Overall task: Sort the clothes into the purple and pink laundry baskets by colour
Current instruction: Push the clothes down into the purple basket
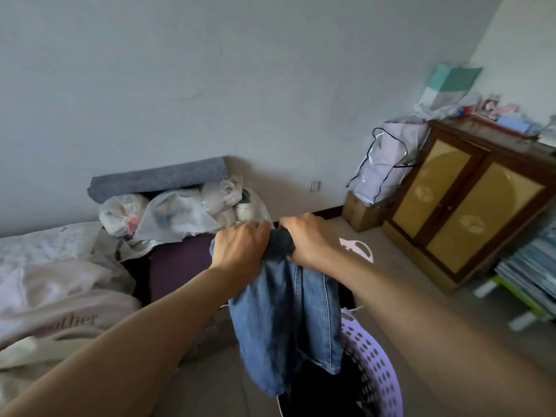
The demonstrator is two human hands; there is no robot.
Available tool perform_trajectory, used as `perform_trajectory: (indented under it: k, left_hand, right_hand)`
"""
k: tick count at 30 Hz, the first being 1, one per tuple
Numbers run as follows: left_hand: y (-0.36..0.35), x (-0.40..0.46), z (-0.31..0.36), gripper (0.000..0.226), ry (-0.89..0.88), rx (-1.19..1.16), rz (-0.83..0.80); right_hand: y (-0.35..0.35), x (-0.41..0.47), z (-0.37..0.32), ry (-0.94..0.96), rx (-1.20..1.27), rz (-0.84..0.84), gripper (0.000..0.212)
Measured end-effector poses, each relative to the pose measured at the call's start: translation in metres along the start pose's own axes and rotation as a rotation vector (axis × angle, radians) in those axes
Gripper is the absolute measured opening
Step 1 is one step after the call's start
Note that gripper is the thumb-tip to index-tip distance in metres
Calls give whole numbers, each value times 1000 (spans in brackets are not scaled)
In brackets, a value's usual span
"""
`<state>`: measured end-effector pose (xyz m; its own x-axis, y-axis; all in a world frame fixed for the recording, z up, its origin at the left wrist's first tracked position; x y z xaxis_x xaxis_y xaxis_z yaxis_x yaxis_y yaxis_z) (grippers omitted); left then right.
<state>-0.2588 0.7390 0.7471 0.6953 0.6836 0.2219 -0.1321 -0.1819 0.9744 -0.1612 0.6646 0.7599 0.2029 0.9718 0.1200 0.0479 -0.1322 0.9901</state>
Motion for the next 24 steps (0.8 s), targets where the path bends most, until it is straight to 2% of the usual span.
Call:
perform_trajectory:
  k: [6,9,13,15,18,21,24]
  left_hand:
    - [-33,20,71,34,-71,-66,-20]
    - [-53,29,101,30,-79,-117,-39]
    - [-90,38,138,29,-91,-183,-52]
    - [-107,38,155,37,-132,-203,-11]
    - [-138,36,177,49,-190,-201,35]
    - [-177,28,191,41,-207,-220,20]
    - [-209,21,197,34,-214,-219,-22]
  right_hand:
    - [-22,-29,74,-84,76,3,20]
    - [-36,-42,105,-113,77,51,31]
    - [-61,-61,142,-148,108,160,27]
    - [-79,-69,157,-162,106,197,25]
    - [-115,-78,178,-196,92,177,20]
    - [-157,-87,193,-210,75,178,31]
    - [-194,-96,200,-227,97,119,33]
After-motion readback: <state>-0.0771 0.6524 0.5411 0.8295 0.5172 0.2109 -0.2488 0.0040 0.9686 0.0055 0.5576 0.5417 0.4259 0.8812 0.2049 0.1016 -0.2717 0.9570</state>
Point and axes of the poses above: each hand's wrist, its own x-axis towards the middle knuckle, its own y-axis out of the back of the hand, z = x × y, the point moved 3 cm from there along x, towards the middle knuckle, and after that the axes turned 13 degrees about y, right-handed, at the moved point
